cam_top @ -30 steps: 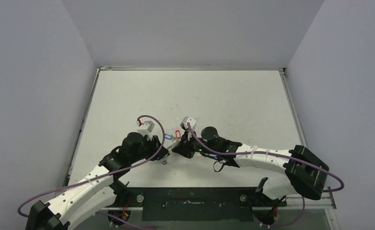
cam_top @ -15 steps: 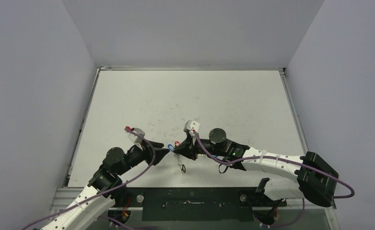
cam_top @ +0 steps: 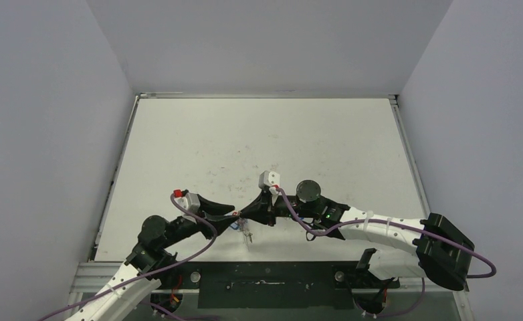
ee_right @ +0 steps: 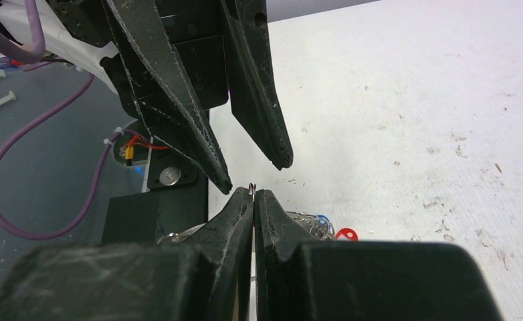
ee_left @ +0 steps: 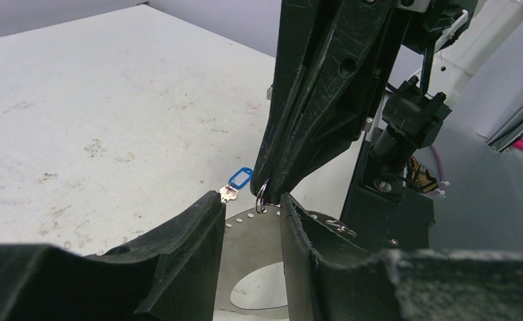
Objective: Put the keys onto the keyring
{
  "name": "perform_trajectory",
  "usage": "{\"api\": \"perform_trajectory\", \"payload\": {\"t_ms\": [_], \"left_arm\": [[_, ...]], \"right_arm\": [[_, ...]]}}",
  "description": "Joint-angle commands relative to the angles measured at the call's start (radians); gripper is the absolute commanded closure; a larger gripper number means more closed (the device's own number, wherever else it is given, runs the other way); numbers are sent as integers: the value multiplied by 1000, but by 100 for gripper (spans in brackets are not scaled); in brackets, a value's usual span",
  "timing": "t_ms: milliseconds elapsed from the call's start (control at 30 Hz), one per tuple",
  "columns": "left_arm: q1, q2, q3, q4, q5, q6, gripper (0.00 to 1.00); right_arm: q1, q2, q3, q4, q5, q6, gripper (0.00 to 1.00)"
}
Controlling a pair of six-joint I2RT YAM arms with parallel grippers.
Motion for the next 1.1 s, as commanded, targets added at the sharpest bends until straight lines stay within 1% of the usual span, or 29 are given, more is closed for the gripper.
{"api": "perform_trajectory", "payload": {"t_ms": [0, 133, 233, 367, 500, 533, 633, 733, 833, 967, 1067], "left_arm": [[-4, 6, -1, 96, 69, 60, 66], [-4, 27, -17, 173, 130, 80, 70], [-6, 41, -15, 180, 153, 98, 74], [-5, 47, -15, 176, 168, 124, 83], [-6, 48, -12, 167, 177, 148, 98], [-5, 50, -11, 166, 181, 149, 100], [-6, 58, 2, 143, 194, 164, 100], [-5, 61, 33, 77, 187, 185, 100], [-5, 50, 65, -3, 161, 203, 87], [-4, 23, 77, -66, 127, 213, 81], [-6, -4, 74, -94, 100, 209, 73]], "right_arm": [[10, -39, -5, 149, -70, -5, 100], [9, -36, -11, 159, -85, -3, 100], [9, -36, -14, 179, -95, 2, 100], [10, -41, -15, 190, -108, 5, 100], [9, -40, -15, 191, -122, 5, 100], [9, -40, -15, 192, -126, 6, 100], [9, -44, -18, 197, -126, 9, 100], [9, -53, -20, 200, -127, 8, 100], [9, -61, -17, 201, -130, 8, 100], [9, -66, -12, 204, -142, 17, 100], [10, -69, -9, 207, -146, 25, 100]]}}
